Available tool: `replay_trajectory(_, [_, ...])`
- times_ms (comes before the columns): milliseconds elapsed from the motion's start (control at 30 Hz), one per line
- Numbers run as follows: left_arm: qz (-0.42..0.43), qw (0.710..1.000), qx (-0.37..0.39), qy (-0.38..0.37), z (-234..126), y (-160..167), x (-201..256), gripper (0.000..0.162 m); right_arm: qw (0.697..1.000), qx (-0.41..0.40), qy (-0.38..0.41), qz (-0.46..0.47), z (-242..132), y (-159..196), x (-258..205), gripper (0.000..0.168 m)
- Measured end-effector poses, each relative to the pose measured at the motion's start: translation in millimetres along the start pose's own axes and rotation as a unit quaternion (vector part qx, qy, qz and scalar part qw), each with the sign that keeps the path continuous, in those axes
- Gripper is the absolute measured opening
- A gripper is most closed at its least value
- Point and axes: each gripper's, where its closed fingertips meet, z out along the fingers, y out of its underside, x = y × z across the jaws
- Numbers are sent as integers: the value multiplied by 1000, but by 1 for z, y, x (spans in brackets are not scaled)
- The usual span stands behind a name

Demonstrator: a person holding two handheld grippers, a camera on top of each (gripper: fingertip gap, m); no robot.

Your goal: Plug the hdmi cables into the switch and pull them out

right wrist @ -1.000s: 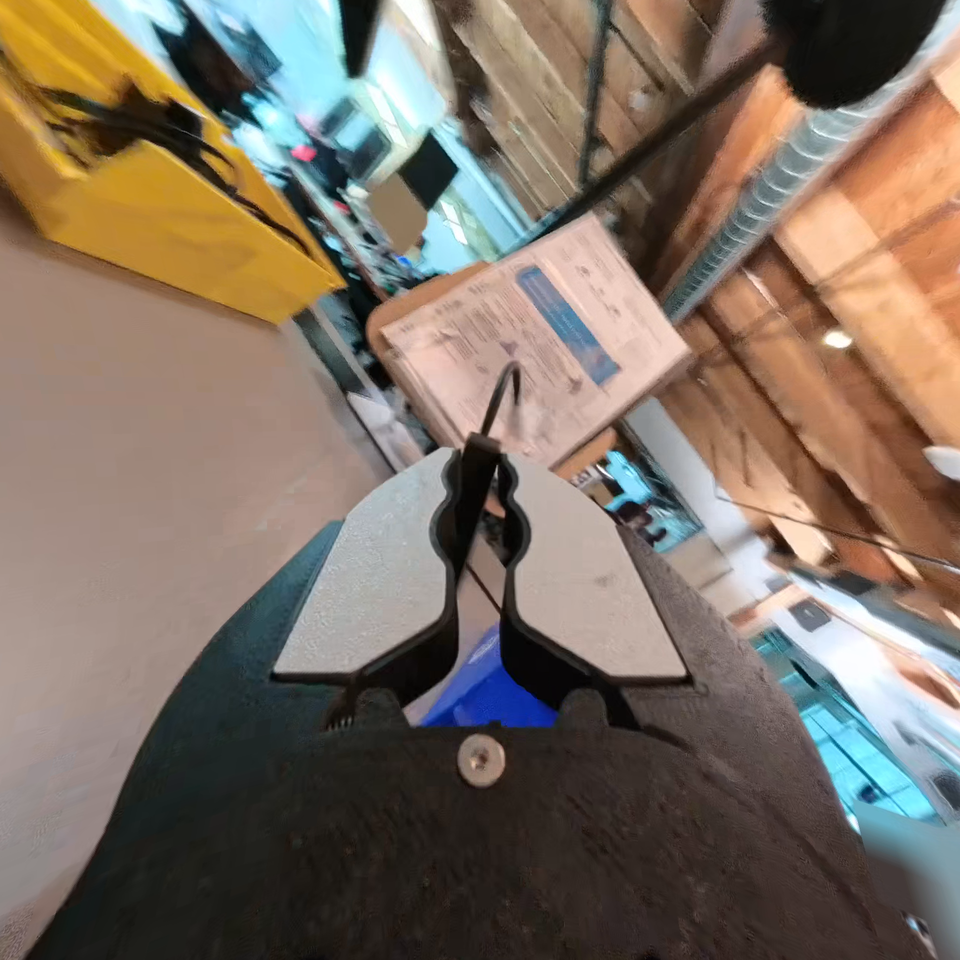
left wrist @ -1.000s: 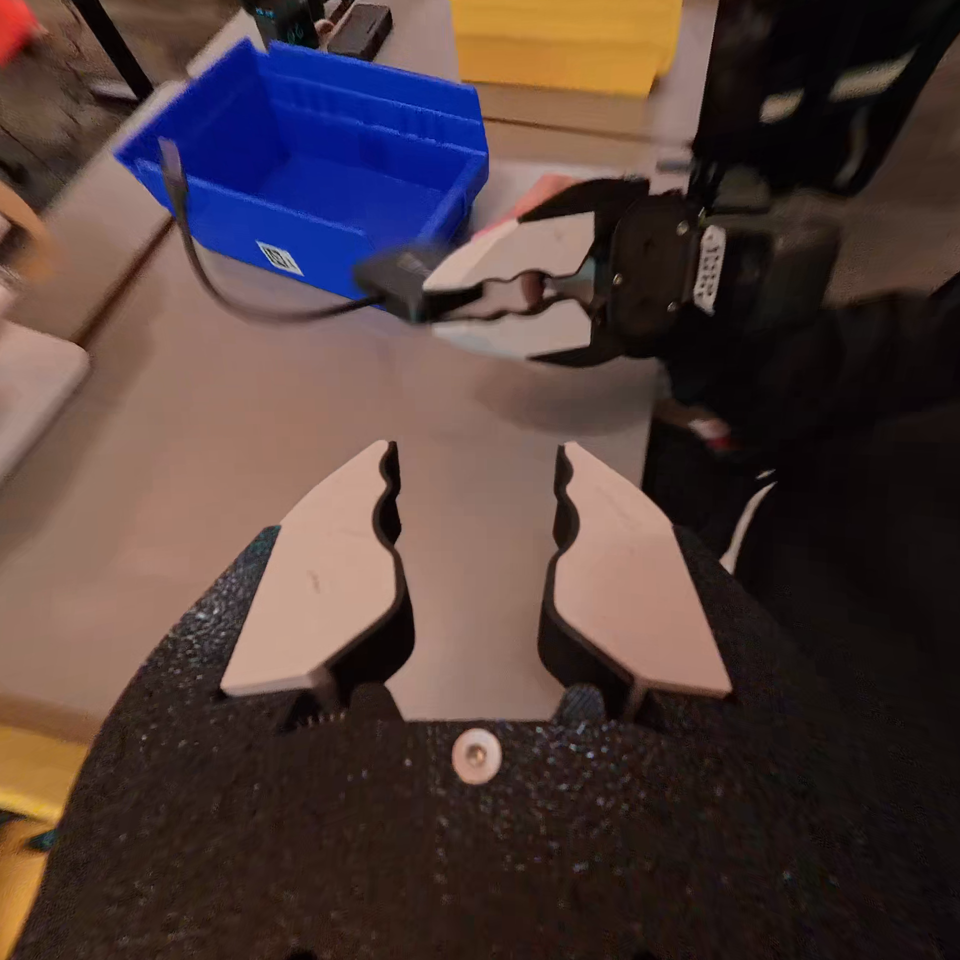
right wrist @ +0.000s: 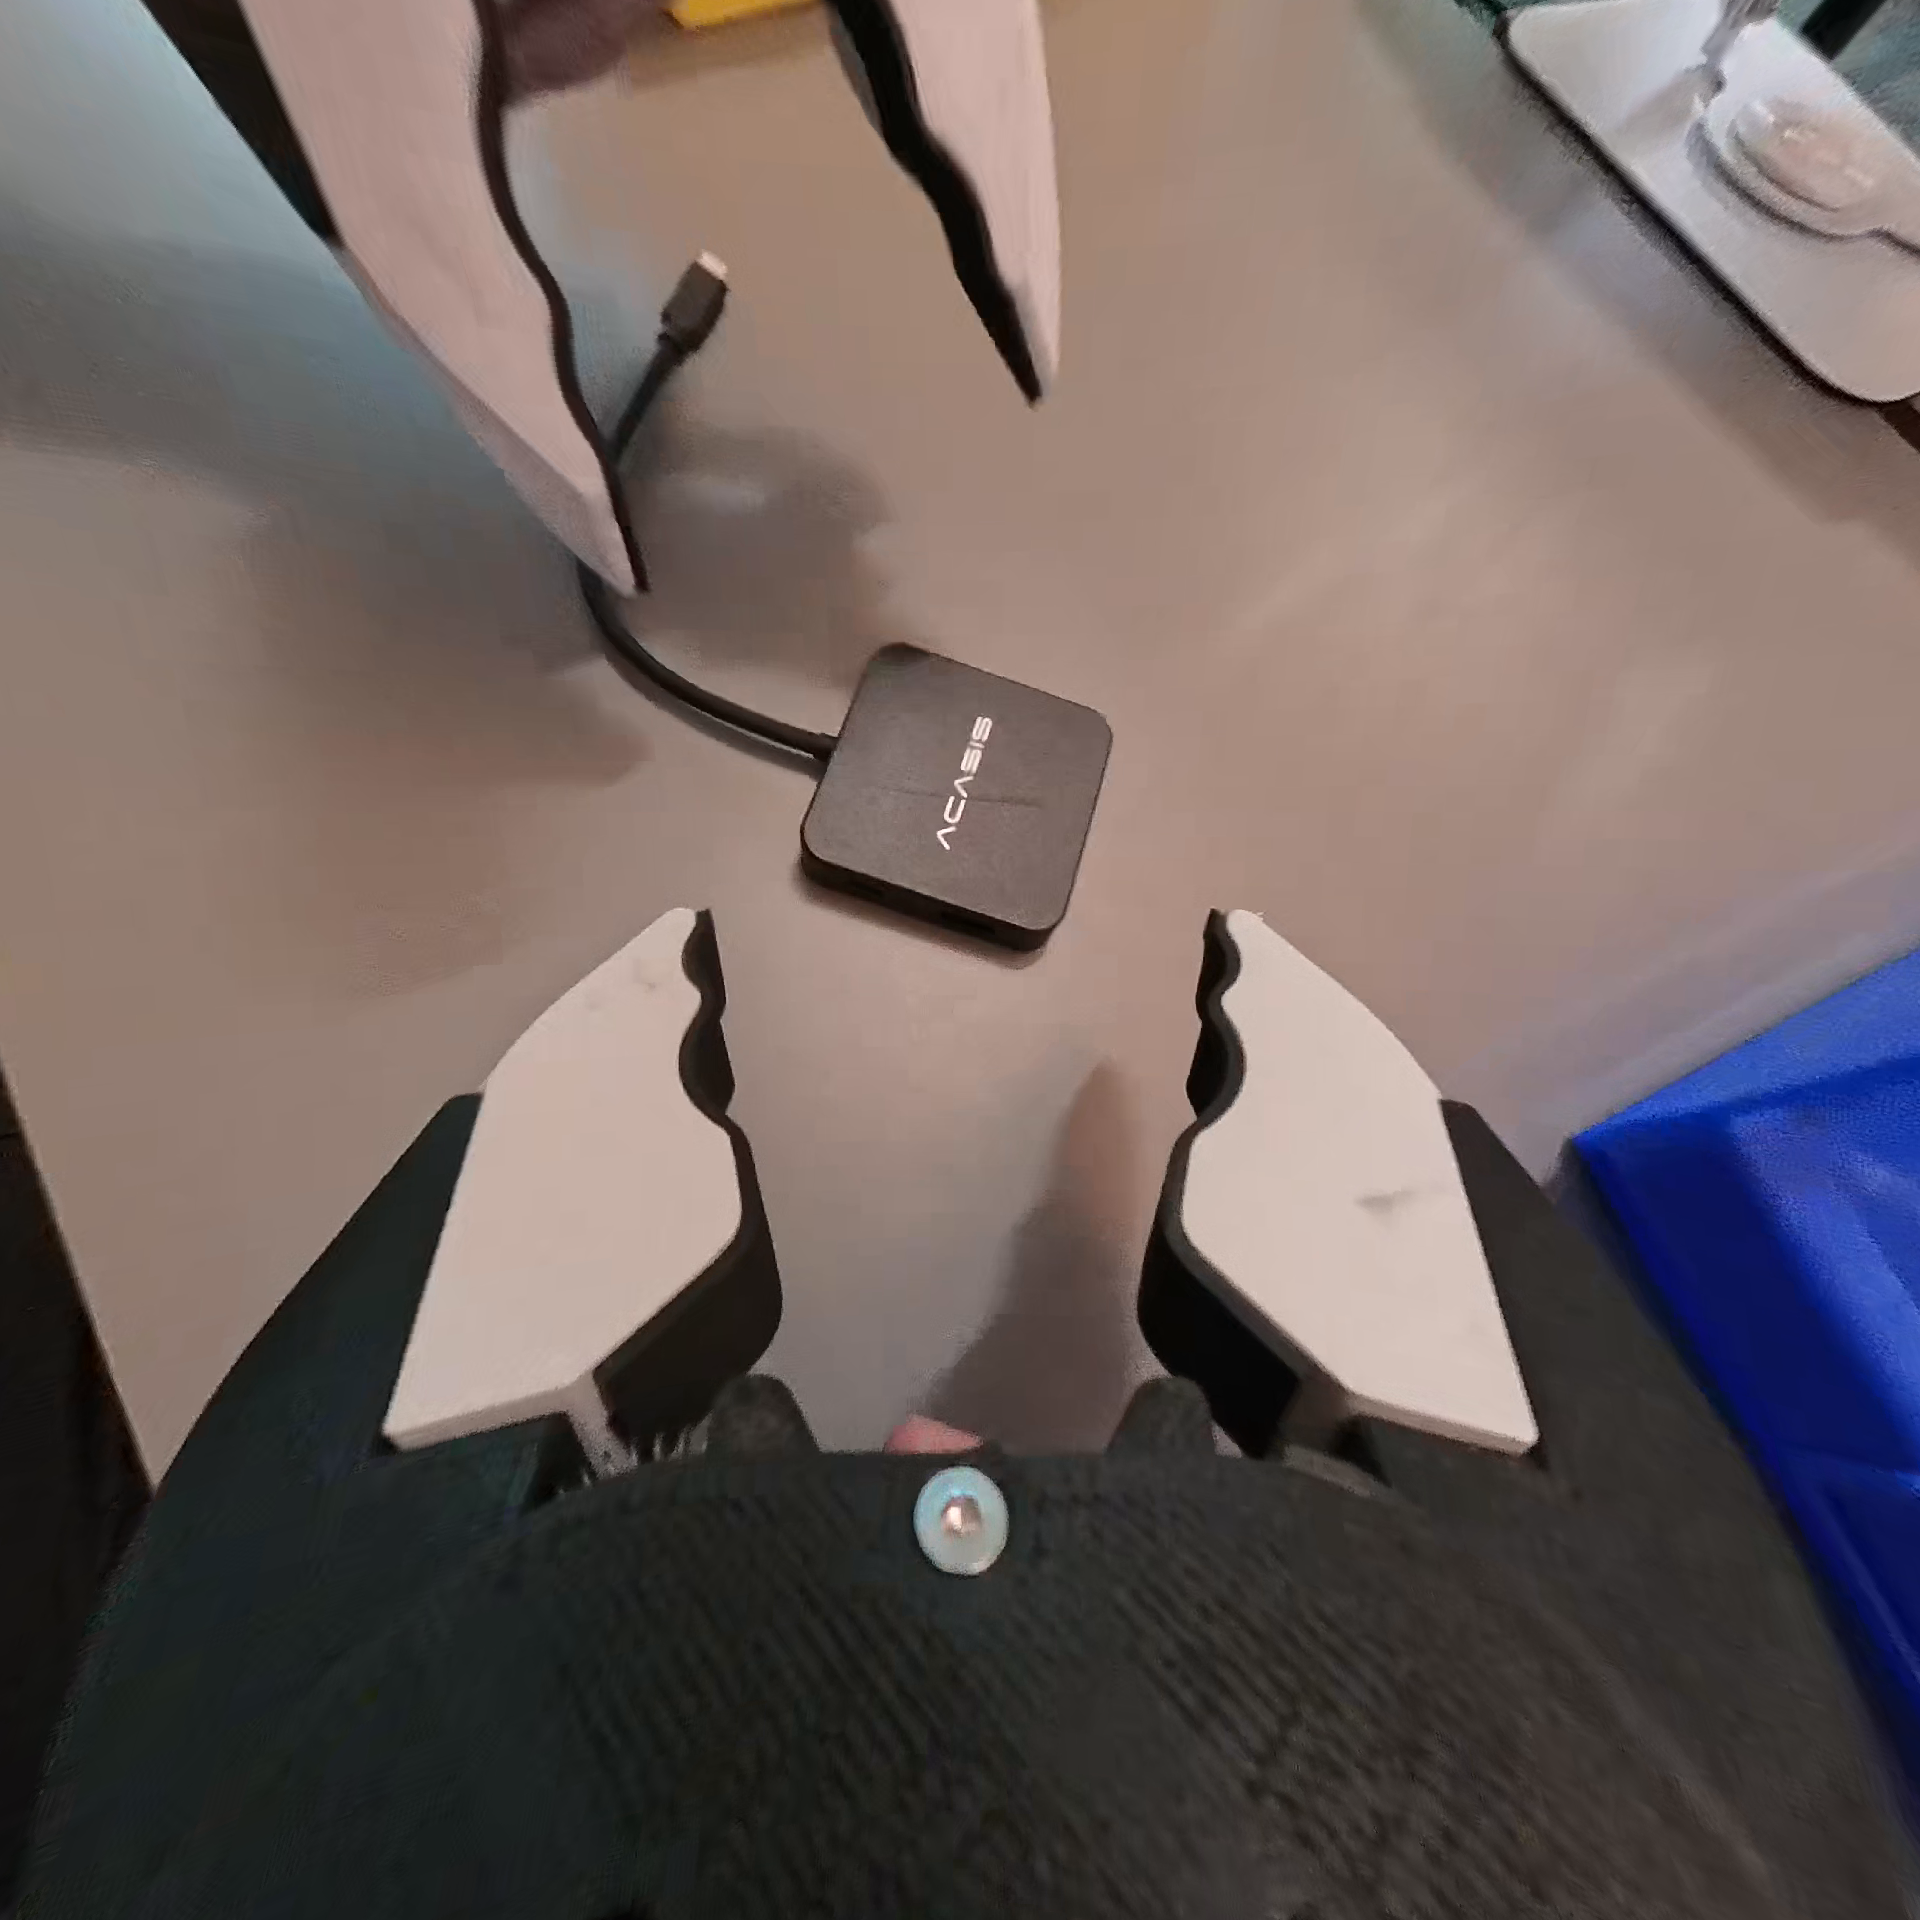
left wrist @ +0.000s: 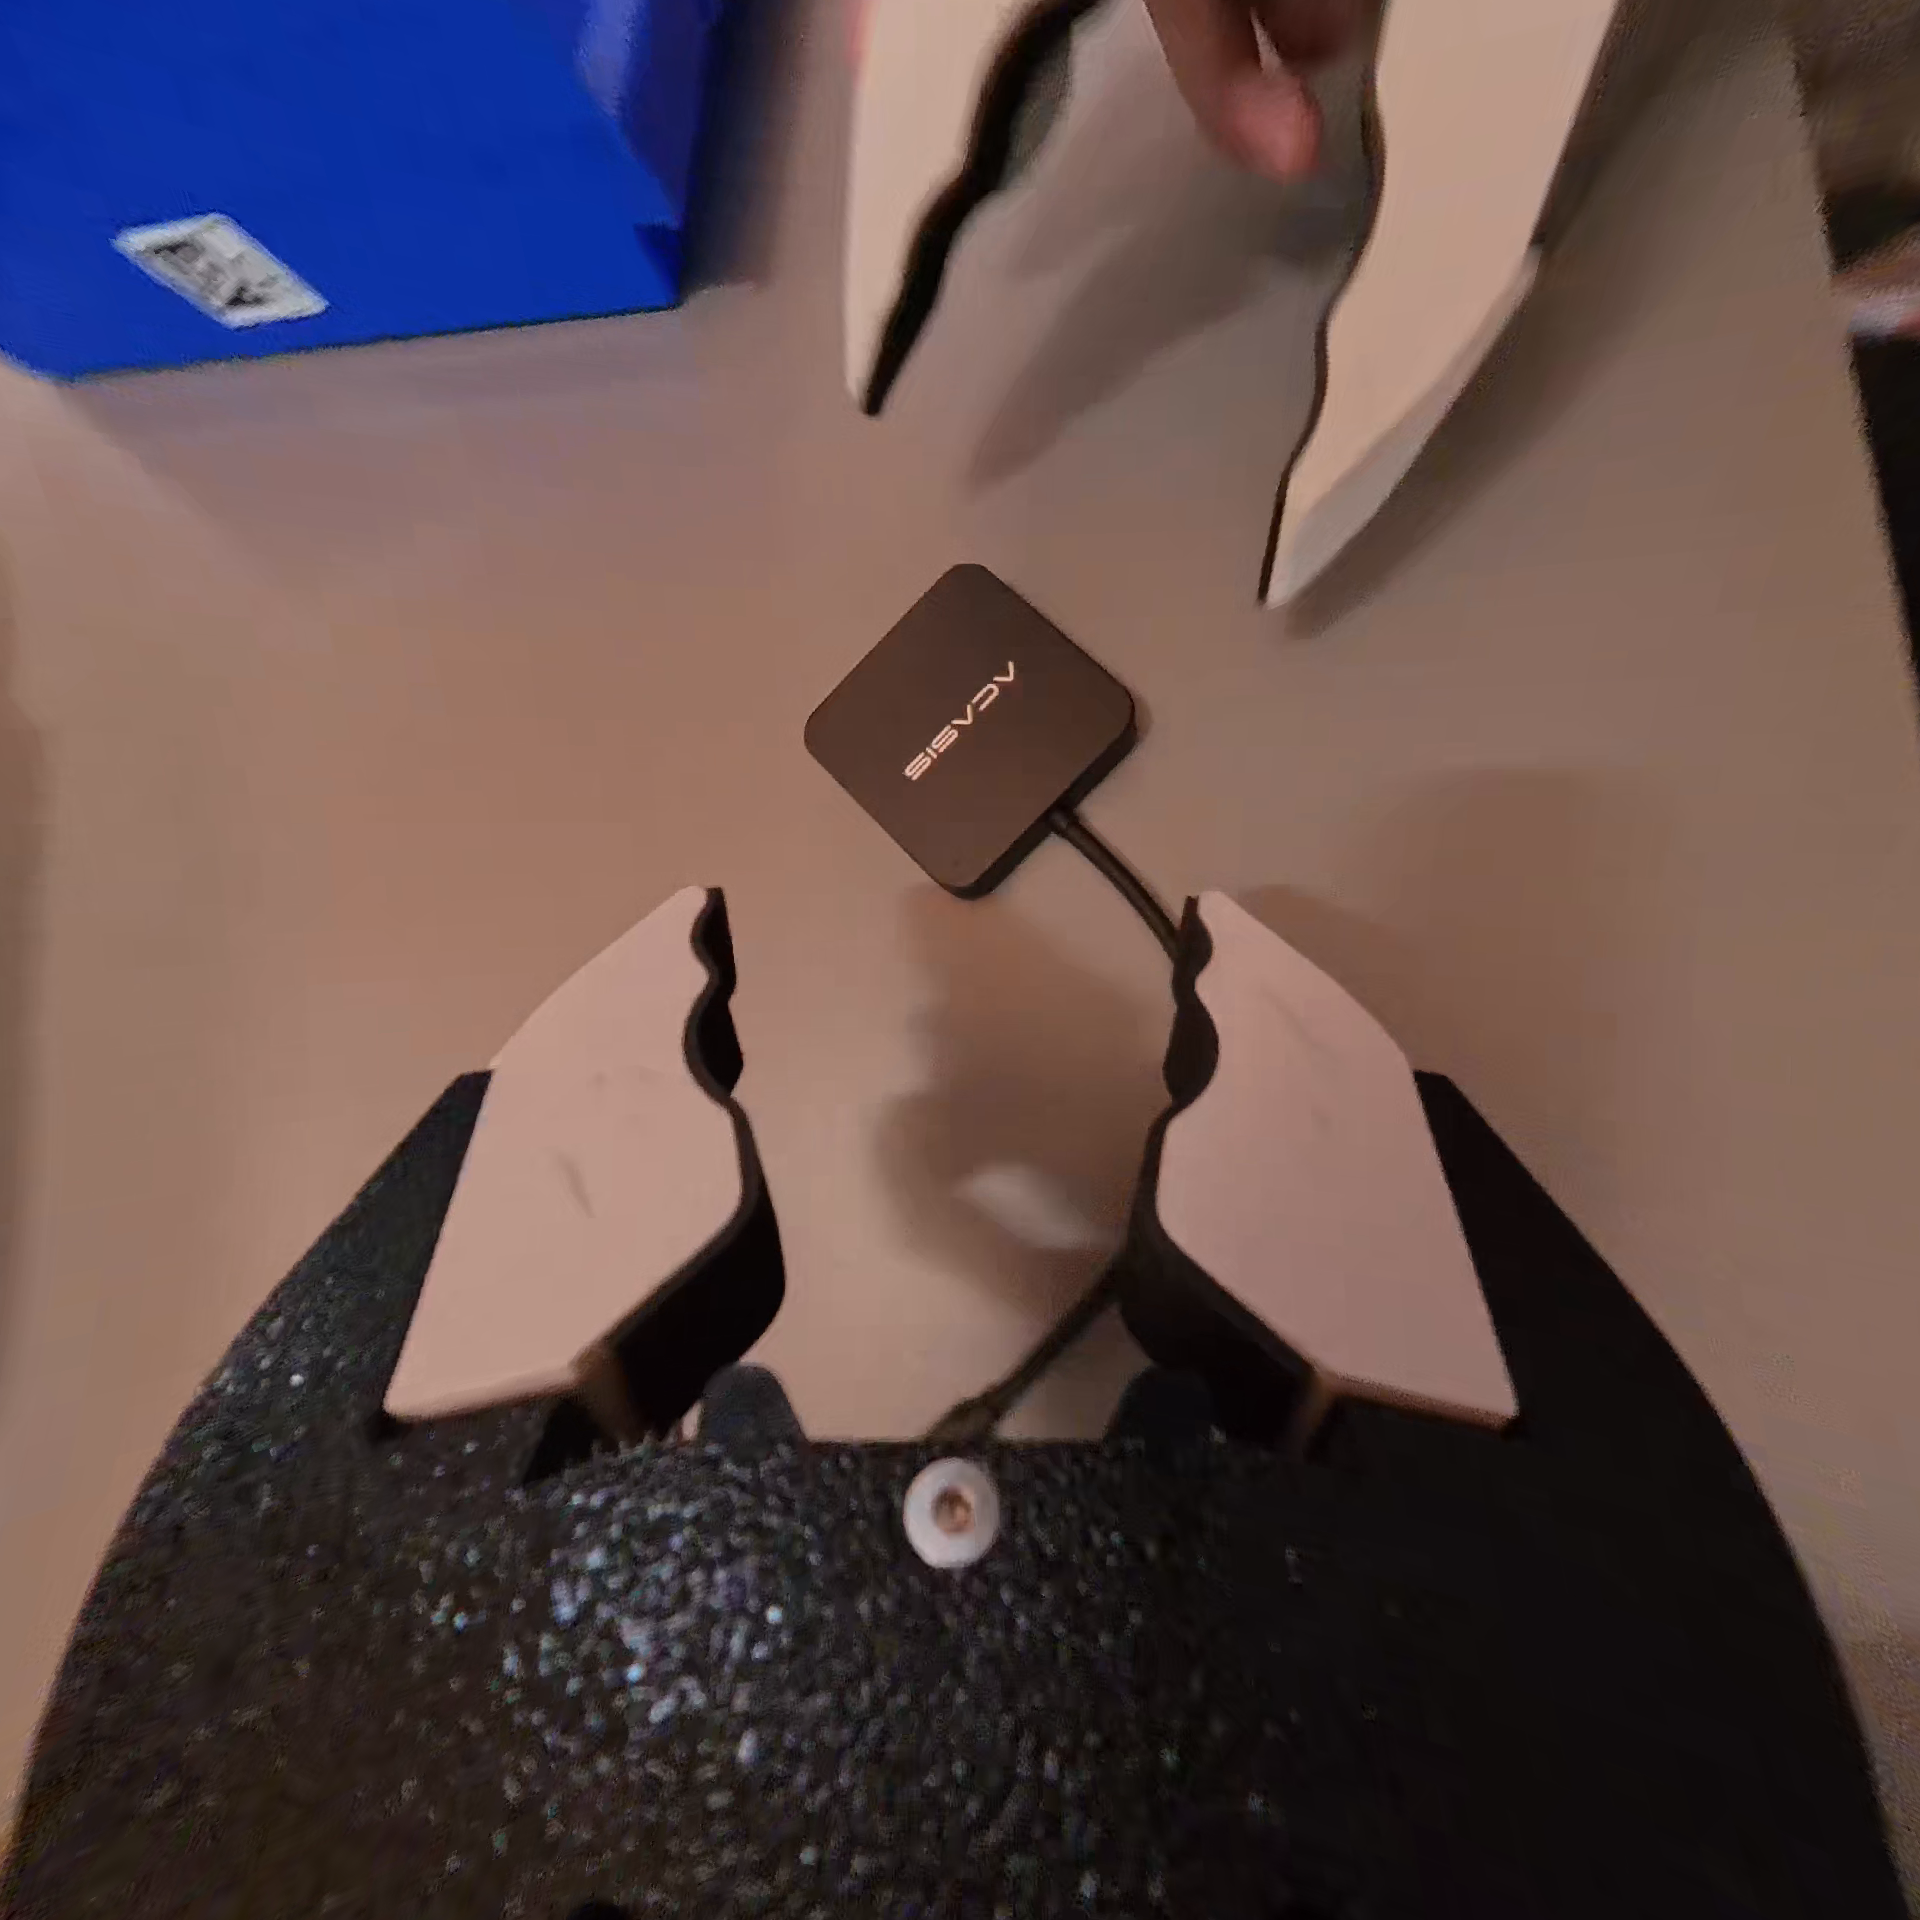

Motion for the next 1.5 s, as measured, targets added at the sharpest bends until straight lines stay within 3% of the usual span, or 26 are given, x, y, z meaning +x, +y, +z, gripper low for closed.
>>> replay_trajectory(167, [204, 971, -121, 35, 29, 6, -12, 85, 999, 32, 11, 2, -19, -3, 12, 90])
replay_trajectory(400, [230, 941, -180, 169, 57, -1, -5, 95, 999, 33, 8, 5, -29, 10, 20, 91])
replay_trajectory(467, [233, 927, -204, 213, 58, 8, -1, 81, 999, 41, 8, 7, -32, 10, 22, 91])
replay_trajectory(600, [241, 922, -199, 230, 58, 11, -3, 76, 999, 50, 14, 15, -36, 12, 29, 90])
replay_trajectory(767, [253, 924, -197, 207, 53, 9, 5, 65, 997, 69, 19, 19, -36, 9, 35, 90])
replay_trajectory(900, [160, 958, -144, 189, 56, -1, 17, 65, 996, 85, 6, 9, -32, 0, 27, 89])
replay_trajectory(1067, [36, 991, -61, 115, 49, 4, 10, 65, 994, 105, -3, -26, -25, -10, 16, 94])
replay_trajectory(1233, [8, 1000, -20, 13, 13, -5, -9, 65, 985, 174, -13, -20, -16, -34, 8, 96])
replay_trajectory(1367, [85, 991, -55, -83, -21, -23, -21, 65, 955, 267, -102, 80, -18, -66, -10, 88])
replay_trajectory(1500, [142, 976, -60, -153, -42, -49, -23, 65, 886, 324, -154, 294, -19, -87, 7, 85])
